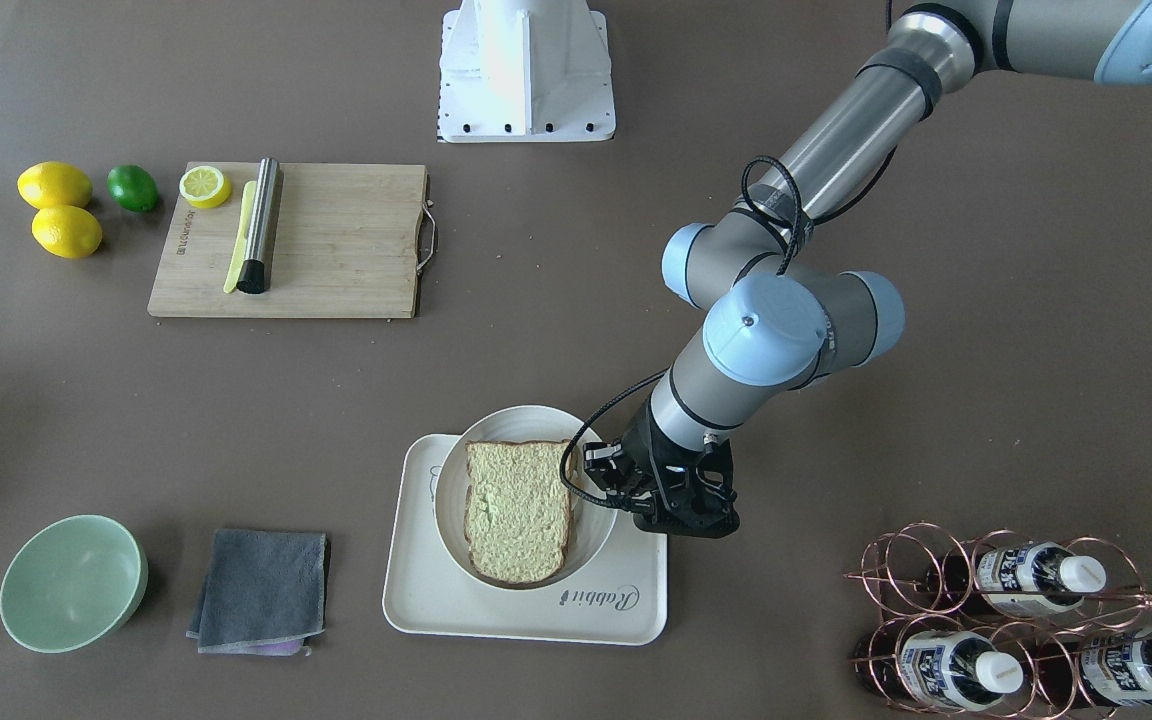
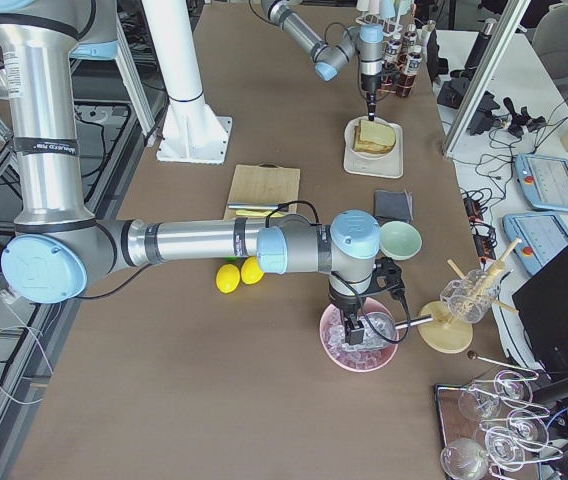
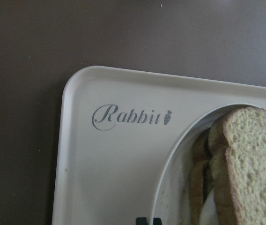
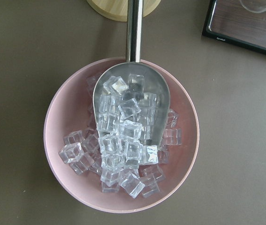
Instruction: Make sandwich and place on tray
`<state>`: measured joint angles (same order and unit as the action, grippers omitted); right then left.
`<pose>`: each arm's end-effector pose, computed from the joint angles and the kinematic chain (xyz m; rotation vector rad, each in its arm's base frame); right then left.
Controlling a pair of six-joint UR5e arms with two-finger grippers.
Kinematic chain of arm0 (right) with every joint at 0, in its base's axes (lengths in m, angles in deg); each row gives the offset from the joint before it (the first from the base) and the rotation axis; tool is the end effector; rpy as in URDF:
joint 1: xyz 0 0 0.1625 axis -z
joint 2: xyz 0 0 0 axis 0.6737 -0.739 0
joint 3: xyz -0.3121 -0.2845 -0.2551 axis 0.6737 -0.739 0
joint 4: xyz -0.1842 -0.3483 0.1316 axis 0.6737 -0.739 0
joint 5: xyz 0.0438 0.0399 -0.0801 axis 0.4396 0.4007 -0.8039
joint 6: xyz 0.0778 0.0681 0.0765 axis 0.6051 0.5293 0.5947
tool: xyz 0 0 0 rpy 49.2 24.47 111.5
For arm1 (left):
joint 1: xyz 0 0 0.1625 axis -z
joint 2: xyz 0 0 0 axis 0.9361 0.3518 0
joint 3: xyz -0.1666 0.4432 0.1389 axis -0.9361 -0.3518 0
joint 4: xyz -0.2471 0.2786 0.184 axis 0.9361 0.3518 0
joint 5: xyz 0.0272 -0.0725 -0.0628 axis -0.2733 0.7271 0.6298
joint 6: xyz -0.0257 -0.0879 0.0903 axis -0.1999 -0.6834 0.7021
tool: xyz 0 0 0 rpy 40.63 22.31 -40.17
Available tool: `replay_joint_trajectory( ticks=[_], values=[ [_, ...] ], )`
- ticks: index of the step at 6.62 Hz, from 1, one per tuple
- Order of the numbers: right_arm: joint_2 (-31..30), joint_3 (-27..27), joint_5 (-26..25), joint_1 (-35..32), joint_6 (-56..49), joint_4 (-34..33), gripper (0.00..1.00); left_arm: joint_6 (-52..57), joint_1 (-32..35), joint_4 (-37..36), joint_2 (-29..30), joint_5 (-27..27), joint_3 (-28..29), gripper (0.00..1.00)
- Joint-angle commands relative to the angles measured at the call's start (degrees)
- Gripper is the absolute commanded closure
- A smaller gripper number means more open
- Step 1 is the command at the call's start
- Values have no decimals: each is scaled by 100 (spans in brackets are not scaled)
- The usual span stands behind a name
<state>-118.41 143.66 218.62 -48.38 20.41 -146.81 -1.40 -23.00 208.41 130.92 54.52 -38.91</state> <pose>0.0581 -0.5220 0.7064 0.1549 -0.6789 -0.2067 0.5958 -0.7281 0.2864 0.2242 1.0560 -0.0256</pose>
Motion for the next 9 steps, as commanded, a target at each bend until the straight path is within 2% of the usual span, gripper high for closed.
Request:
replay_joint_trajectory(
  ticks=[1,2,3,6,7,8,9],
  values=[
    [-17,-26,-1,3,-4,7,0,217,0,209,214,-160,456,100],
    [-52,-26,-1,3,-13,16,0,801,0,219,179,-205,448,9],
    [-87,-26,7,3,-4,25,0,972,18,349,144,-205,404,2],
    [-140,-18,7,3,-13,34,0,895,62,325,-899,-196,-1093,2],
    [-192,0,33,3,-13,34,0,607,97,63,-1529,-161,-2074,2],
    [-210,0,42,3,-13,34,0,596,149,-714,-2101,-65,-3206,2],
    [-219,-9,34,3,-13,34,0,657,420,-1626,-2594,301,-4279,2]
  ],
)
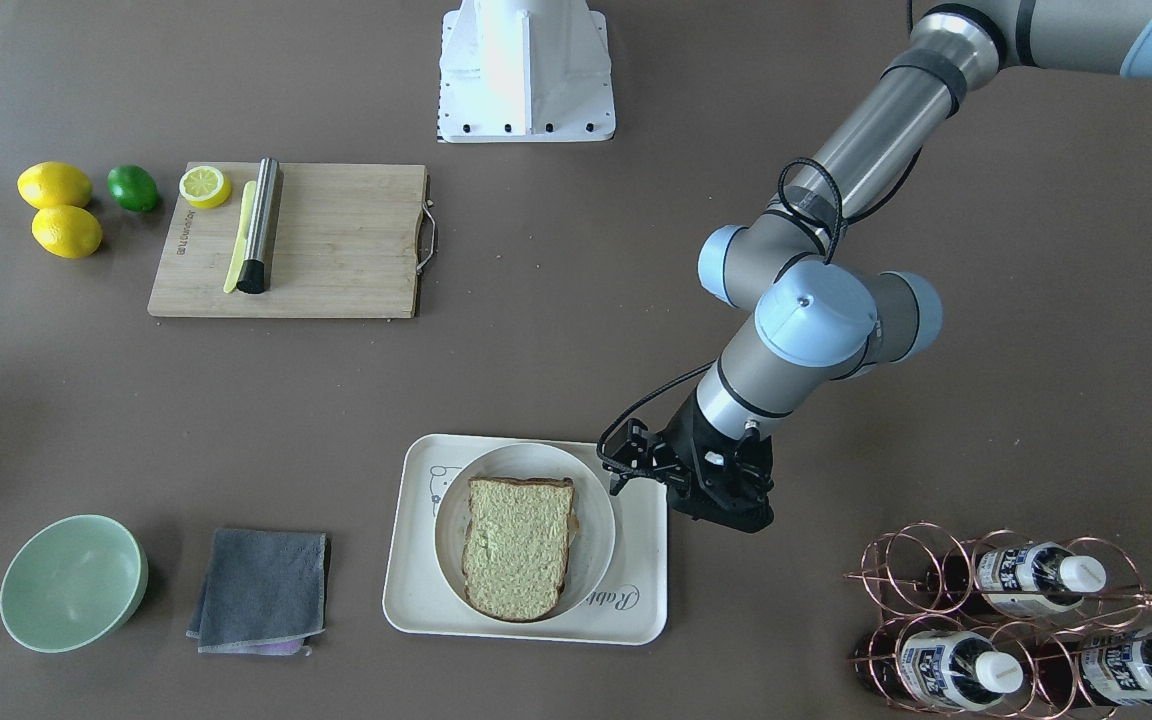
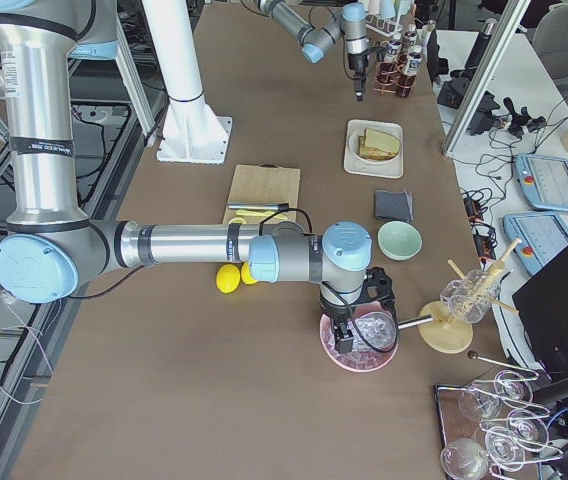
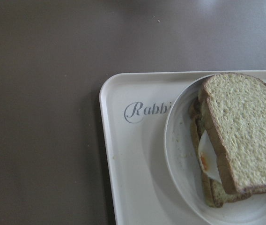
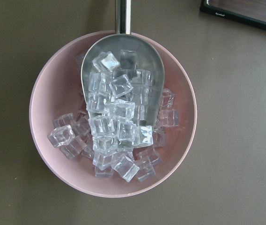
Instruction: Make sandwich and place on tray
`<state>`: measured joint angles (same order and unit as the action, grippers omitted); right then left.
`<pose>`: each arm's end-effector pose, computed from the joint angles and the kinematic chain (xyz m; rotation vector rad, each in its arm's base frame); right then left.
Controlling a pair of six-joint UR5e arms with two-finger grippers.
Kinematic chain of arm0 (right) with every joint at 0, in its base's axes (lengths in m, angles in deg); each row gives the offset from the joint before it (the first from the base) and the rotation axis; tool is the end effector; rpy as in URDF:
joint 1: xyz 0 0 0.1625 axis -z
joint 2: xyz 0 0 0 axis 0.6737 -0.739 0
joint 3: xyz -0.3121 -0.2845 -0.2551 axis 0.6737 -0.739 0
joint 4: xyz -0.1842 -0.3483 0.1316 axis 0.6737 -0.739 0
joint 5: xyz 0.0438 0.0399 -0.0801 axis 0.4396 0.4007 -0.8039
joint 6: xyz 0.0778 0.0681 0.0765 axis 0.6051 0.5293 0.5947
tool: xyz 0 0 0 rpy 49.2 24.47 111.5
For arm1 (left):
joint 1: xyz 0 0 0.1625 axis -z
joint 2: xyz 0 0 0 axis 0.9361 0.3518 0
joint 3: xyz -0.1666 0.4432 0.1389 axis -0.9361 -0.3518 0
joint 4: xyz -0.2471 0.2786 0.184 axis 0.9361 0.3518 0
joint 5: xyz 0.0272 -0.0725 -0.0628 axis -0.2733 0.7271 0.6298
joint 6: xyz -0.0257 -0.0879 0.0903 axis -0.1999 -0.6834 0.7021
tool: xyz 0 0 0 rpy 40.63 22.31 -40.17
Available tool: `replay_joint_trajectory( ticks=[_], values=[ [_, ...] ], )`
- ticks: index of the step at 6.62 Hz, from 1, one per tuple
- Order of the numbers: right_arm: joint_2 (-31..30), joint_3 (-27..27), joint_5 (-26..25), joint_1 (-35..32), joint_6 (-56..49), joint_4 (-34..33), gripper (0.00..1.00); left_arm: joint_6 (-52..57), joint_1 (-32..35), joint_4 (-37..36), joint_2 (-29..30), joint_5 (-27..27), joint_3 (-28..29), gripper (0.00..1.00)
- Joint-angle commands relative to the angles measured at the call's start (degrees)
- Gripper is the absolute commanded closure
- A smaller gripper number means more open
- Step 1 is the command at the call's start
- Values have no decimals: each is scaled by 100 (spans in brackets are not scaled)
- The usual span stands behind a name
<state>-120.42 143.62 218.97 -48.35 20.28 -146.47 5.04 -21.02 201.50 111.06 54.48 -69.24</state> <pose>0.0570 -0.5031 0.7237 0.1276 -0.6881 -0.1992 0.4739 -0.6399 0.3363 0.3459 1.0773 0.0624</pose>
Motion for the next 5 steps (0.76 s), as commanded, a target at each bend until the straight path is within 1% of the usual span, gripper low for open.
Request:
replay_joint_trajectory(
  ticks=[1,2,3,4,5],
  values=[
    [-18,-5,-18,0,0,0,0,309,468,-1371,-1256,396,-2040,2],
    [-18,-5,-18,0,0,0,0,1034,818,-1628,-1907,562,-2491,2],
    [-27,-5,-18,0,0,0,0,1938,1439,-1674,-2435,938,-2583,2],
    [-36,-5,-18,0,0,0,0,3061,2063,-1744,-2884,1237,-2531,2],
    [-36,-5,-18,0,0,0,0,4229,2653,-2345,-3037,1336,-2522,2]
  ],
)
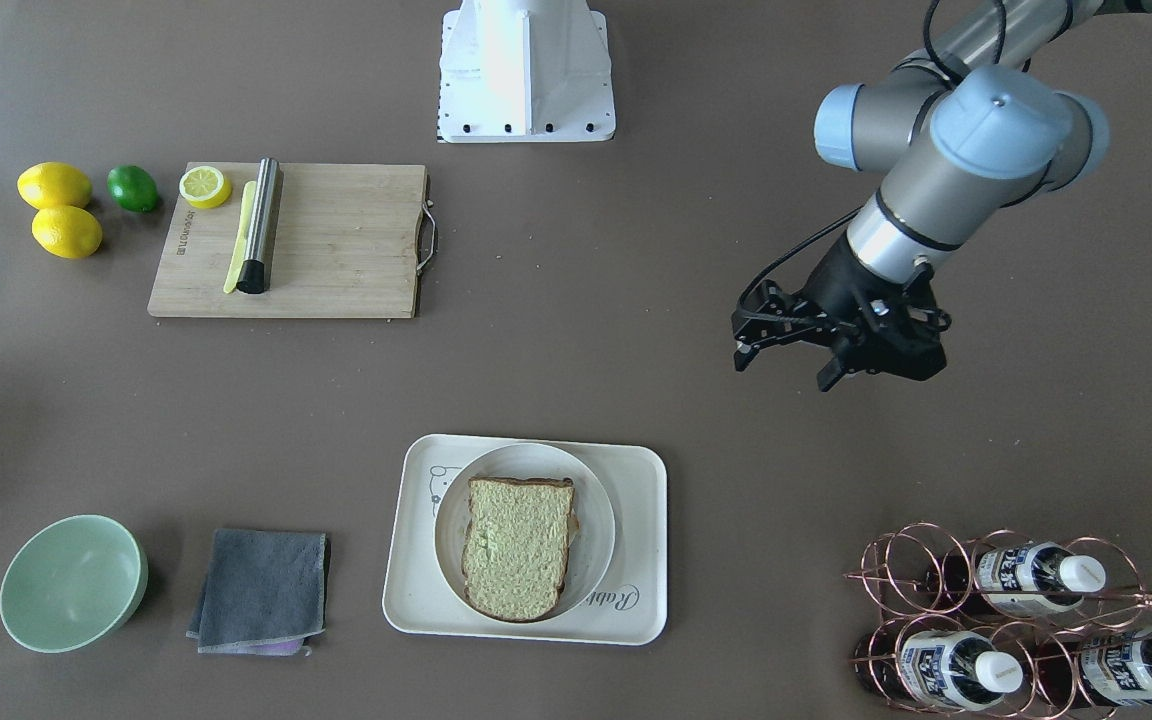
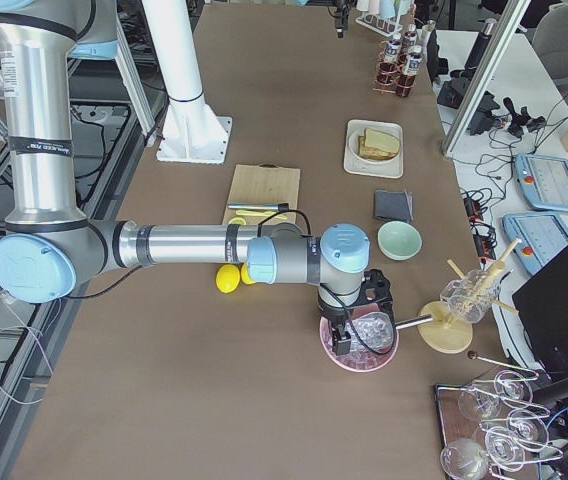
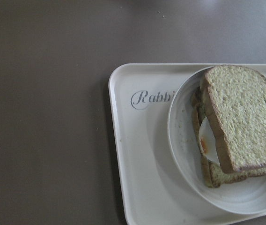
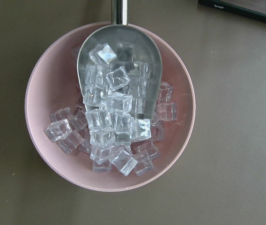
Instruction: Make sandwich and place on tray
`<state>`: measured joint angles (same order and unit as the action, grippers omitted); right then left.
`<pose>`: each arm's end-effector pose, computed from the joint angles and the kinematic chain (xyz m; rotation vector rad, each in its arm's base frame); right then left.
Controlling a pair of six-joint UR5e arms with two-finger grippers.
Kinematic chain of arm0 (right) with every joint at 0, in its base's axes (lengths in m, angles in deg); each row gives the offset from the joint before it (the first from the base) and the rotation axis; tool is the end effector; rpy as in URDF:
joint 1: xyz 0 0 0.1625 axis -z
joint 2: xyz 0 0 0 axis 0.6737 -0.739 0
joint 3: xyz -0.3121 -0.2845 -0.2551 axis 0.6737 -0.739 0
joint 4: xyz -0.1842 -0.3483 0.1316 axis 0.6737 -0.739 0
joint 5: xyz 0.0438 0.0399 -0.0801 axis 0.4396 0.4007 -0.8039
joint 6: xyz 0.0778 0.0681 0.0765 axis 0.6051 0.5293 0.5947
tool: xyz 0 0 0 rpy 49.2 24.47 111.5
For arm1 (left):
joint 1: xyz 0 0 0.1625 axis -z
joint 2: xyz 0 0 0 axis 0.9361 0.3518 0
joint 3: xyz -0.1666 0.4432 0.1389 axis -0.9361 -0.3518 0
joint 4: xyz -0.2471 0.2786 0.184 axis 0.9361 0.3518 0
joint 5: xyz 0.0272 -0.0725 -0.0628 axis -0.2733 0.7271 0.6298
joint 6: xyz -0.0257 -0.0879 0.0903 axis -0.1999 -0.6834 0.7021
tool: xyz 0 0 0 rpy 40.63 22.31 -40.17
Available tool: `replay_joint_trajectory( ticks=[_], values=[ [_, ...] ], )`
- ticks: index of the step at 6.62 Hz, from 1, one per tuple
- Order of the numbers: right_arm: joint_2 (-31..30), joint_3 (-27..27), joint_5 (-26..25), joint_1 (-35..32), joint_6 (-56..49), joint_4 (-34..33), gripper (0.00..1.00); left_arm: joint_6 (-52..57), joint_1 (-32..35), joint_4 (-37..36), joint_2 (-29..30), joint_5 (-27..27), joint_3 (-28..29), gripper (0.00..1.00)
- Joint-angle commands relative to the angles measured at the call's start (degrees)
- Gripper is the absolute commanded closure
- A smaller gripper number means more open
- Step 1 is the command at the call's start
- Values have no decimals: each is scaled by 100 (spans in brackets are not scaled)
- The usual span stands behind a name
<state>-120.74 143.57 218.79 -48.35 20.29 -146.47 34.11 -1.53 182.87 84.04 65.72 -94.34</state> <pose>0.0573 -0.5000 0.7272 0.1211 -0.6856 -0.1967 0.1726 -0.5572 0.4840 0.3397 0.8900 0.1868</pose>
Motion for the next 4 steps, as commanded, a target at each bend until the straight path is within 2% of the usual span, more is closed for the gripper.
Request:
replay_joint_trajectory(
  ticks=[1,2,4],
  values=[
    [-4,-9,0,0,-9,0,0,2518,1258,-1332,-336,205,31,2],
    [-13,-9,-9,0,-9,0,0,3487,1777,-2054,-240,205,231,2],
    [-13,-17,-18,0,-9,0,0,4285,2438,-2228,-256,213,863,2]
  ],
)
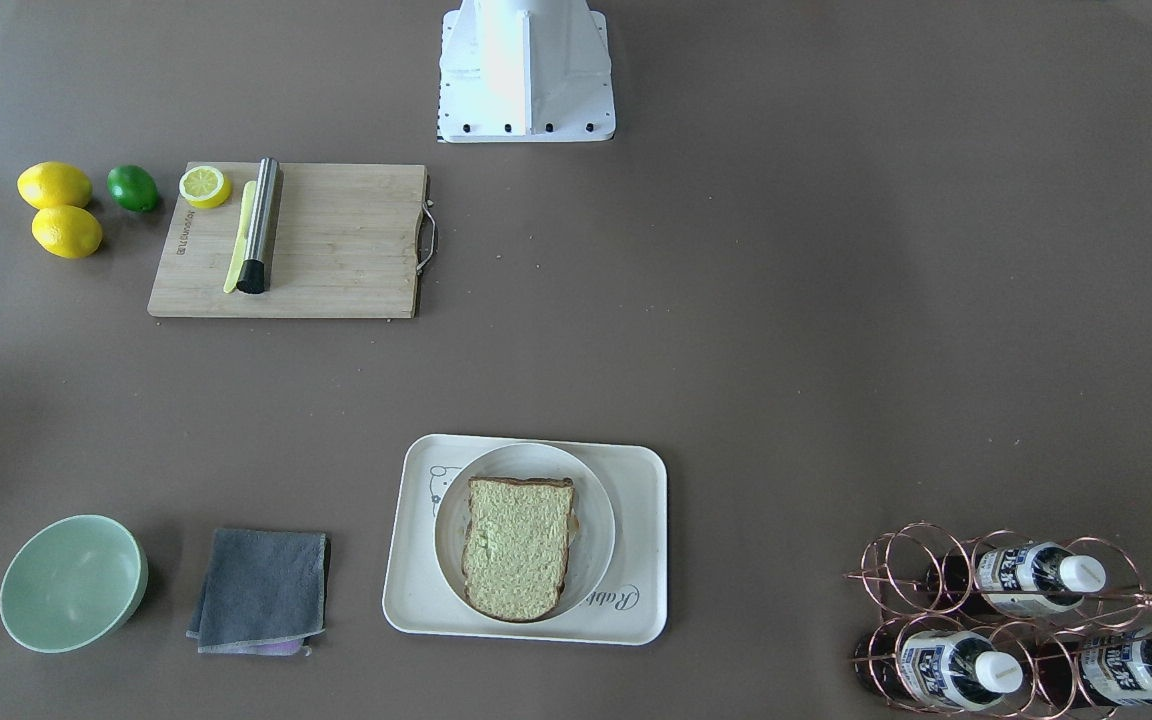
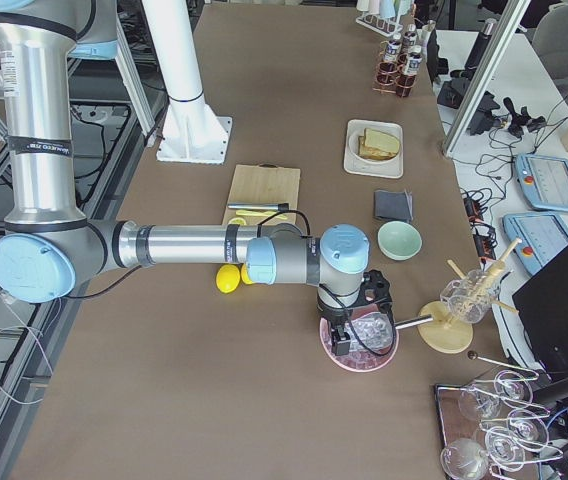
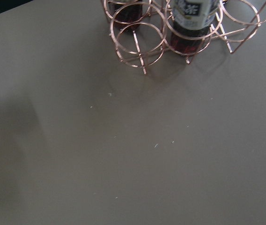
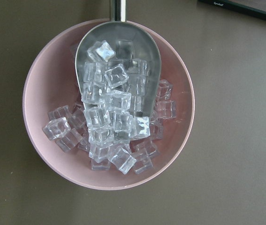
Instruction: Make sandwich and place on tray
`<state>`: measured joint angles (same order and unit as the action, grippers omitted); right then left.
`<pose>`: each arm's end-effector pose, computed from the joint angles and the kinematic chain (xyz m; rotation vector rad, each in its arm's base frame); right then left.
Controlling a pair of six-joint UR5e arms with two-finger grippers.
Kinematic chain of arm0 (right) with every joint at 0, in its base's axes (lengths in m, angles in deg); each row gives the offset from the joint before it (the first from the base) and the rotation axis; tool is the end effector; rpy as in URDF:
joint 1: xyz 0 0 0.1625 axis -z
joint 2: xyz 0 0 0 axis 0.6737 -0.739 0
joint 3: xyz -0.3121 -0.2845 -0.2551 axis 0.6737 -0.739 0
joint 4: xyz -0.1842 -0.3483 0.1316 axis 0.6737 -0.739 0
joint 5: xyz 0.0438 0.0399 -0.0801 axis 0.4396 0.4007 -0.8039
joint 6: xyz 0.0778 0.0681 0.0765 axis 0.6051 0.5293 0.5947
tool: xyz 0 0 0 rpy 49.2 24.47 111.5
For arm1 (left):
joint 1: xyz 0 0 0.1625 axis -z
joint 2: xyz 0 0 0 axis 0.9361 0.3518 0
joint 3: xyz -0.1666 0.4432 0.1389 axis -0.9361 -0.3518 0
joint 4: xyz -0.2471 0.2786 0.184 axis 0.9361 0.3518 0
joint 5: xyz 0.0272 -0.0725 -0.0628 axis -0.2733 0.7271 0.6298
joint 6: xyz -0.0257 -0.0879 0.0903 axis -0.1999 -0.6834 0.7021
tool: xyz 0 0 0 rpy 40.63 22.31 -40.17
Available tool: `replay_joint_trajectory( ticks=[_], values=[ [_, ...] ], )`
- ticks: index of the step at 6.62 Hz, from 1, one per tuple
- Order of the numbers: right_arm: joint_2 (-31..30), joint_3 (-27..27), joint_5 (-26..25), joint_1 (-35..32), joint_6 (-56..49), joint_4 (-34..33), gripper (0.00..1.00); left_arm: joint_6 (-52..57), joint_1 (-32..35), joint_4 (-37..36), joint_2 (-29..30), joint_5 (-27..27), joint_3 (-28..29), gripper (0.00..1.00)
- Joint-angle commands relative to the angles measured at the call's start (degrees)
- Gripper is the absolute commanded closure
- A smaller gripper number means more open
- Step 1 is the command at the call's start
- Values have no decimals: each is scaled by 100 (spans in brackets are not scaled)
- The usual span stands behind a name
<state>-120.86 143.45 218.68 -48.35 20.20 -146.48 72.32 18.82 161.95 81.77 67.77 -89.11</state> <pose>0.0574 -0.4986 0.7294 0.1172 -0.6841 -0.1967 -0.0292 -0.5604 0.5968 0.2655 0.7200 0.3103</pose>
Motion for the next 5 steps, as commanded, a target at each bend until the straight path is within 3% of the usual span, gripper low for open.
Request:
replay_joint_trajectory(
  ticks=[1,5],
  values=[
    [-18,-6,-7,0,0,0,0,588,450,-101,-396,-44,430,2],
    [-202,-58,-7,0,79,-9,0,589,573,-57,-637,34,396,2]
  ],
)
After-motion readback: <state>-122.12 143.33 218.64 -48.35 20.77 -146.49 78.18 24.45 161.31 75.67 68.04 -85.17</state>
